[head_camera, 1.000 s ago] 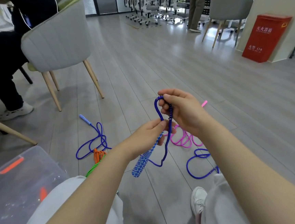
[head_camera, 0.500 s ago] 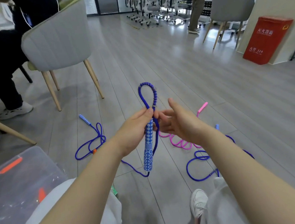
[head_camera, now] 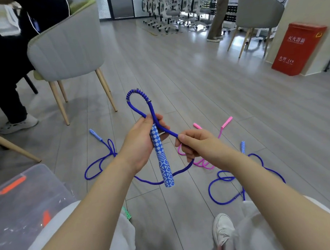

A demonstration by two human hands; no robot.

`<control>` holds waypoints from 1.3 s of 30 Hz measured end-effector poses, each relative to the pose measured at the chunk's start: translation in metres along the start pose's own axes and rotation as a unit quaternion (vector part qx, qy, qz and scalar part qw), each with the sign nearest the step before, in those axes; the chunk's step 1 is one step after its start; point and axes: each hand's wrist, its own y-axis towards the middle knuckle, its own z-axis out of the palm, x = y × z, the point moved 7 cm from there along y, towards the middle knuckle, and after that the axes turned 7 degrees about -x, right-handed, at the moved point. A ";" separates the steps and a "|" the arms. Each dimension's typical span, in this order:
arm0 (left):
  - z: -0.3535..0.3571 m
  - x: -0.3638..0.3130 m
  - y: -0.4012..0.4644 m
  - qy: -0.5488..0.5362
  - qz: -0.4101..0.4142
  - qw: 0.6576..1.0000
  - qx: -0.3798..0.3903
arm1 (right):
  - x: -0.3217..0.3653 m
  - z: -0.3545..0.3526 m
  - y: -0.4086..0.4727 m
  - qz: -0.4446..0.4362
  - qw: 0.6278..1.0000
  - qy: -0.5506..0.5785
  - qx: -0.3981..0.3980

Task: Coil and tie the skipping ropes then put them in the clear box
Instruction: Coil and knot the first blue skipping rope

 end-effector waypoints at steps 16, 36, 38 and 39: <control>0.024 0.021 -0.012 0.061 -0.033 0.996 0.056 | -0.003 0.010 0.011 0.041 0.995 -0.052 -0.077; -0.088 -0.022 0.032 -0.236 -0.030 0.953 -0.186 | -0.022 -0.105 0.001 0.044 0.975 -0.192 -0.103; -0.105 -0.026 0.034 -0.185 -0.009 0.953 -0.238 | -0.021 -0.119 -0.002 0.035 0.972 -0.194 -0.125; -0.107 -0.027 0.035 -0.143 0.003 0.958 -0.250 | -0.018 -0.121 -0.004 0.024 0.974 -0.181 -0.134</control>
